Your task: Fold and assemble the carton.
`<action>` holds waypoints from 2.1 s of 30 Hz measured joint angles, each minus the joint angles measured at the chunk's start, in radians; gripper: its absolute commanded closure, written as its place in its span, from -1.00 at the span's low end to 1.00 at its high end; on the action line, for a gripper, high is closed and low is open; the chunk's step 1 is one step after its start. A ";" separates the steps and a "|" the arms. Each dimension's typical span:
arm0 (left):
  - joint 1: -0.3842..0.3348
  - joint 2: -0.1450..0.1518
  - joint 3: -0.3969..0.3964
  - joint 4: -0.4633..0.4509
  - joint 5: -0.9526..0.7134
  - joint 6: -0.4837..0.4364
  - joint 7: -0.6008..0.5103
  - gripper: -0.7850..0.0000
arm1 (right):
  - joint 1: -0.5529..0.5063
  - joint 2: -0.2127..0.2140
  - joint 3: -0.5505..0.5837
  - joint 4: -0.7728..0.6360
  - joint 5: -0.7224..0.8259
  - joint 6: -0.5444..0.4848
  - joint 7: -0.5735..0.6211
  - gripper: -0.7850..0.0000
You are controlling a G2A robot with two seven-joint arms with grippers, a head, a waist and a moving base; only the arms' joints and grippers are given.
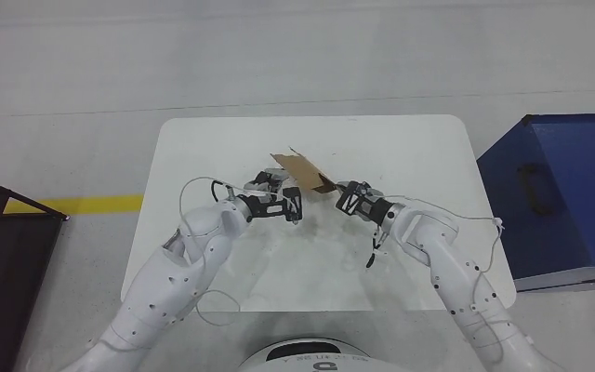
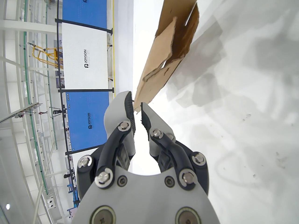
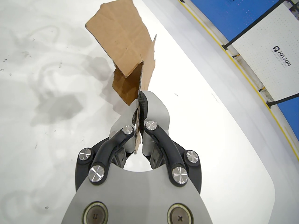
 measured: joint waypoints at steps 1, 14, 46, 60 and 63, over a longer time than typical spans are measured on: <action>0.015 0.003 -0.017 -0.007 -0.003 0.009 0.004 -1.00 | -0.009 0.002 0.011 -0.011 0.000 0.007 -0.013 1.00; 0.259 0.045 -0.251 -0.065 -0.151 0.103 0.244 -1.00 | -0.186 0.030 0.257 -0.123 0.170 0.024 -0.315 1.00; 0.272 0.048 -0.265 -0.057 -0.179 0.100 0.311 -1.00 | -0.189 0.063 0.247 -0.223 0.831 -0.518 -0.361 1.00; 0.272 0.048 -0.265 -0.057 -0.179 0.100 0.311 -1.00 | -0.125 0.117 0.307 -0.256 0.844 -0.410 -0.312 1.00; 0.272 0.048 -0.265 -0.057 -0.179 0.100 0.311 -1.00 | -0.176 0.106 0.327 -0.348 0.511 -0.229 -0.494 1.00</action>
